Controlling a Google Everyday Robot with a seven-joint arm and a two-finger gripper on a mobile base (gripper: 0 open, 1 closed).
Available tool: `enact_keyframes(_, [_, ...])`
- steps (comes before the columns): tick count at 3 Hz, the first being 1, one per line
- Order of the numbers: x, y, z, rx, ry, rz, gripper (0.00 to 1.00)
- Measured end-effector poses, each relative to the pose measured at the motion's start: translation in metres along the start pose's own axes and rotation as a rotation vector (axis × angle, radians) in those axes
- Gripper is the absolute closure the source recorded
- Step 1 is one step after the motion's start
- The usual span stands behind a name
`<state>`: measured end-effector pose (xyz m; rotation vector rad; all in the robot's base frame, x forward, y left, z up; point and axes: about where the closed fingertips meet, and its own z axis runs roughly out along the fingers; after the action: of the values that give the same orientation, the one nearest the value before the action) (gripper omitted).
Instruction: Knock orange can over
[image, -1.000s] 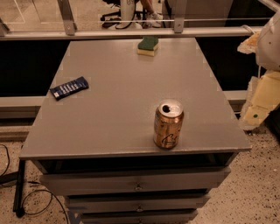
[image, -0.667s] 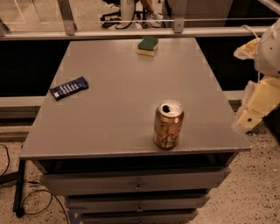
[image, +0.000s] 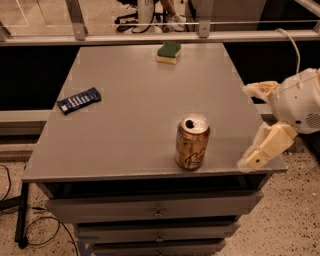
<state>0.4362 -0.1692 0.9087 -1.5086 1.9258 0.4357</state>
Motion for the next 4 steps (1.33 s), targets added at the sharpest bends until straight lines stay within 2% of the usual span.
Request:
enact_keyframes(1, [-0.014,0.012,0.033,-0.063,-0.208,0.014,0.0])
enact_keyframes(2, [-0.041,0.026,0.063,-0.127,-0.408,0.043,0.0])
enact_keyframes(3, [-0.068,0.041,0.089,-0.193,-0.574,0.081,0.0])
enact_keyframes(4, [-0.067,0.051,0.104,-0.221,-0.653,0.123,0.17])
